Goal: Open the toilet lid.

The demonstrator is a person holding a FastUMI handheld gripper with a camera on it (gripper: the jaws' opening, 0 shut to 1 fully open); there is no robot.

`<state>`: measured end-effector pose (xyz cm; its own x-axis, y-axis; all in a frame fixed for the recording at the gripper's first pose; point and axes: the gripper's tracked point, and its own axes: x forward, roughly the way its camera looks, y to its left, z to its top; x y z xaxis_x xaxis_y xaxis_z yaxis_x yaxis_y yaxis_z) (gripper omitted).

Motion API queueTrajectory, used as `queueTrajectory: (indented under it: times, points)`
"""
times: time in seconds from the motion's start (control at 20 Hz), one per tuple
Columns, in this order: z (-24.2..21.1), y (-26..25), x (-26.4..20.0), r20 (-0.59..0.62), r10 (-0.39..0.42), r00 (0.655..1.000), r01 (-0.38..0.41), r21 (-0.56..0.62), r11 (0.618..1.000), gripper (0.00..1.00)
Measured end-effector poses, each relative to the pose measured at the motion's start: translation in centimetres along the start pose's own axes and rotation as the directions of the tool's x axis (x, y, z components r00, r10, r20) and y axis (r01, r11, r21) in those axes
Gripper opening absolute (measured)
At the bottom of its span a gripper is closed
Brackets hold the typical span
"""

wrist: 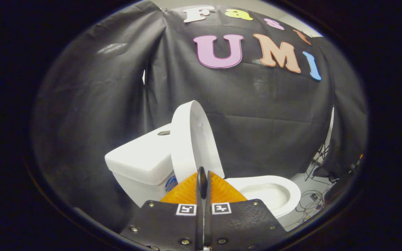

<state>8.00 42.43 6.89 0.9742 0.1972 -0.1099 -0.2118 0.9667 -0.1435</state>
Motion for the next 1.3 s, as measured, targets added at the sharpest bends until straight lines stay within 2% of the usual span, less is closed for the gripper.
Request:
queueTrajectory:
  times: [0.25,0.35,0.4,0.45,0.55,0.6,0.85,1.0,1.3]
  points:
    - [-0.4,-0.1,-0.3,-0.022,0.018,1.000,-0.018,0.002,1.000,0.02]
    - [-0.8,1.1,-0.5,-0.042,0.074,0.996,-0.074,0.004,0.997,0.02]
    - [-1.0,1.4,-0.5,-0.052,0.090,0.995,-0.090,0.011,0.996,0.08]
    - [-0.7,1.9,-1.0,-0.060,0.113,0.992,-0.112,0.019,0.993,0.28]
    - [0.1,2.7,-1.7,-0.054,0.172,0.984,-0.171,0.026,0.985,0.41]
    - [0.5,3.2,-2.0,-0.054,0.206,0.977,-0.205,0.020,0.979,0.51]
    - [3.0,2.5,-4.2,-0.033,0.255,0.966,-0.255,-0.008,0.967,1.00]
    - [4.9,0.0,-5.5,0.009,0.244,0.970,-0.243,-0.020,0.970,1.00]
    - [6.1,-8.5,-6.7,0.039,0.147,0.988,-0.146,-0.030,0.989,1.00]
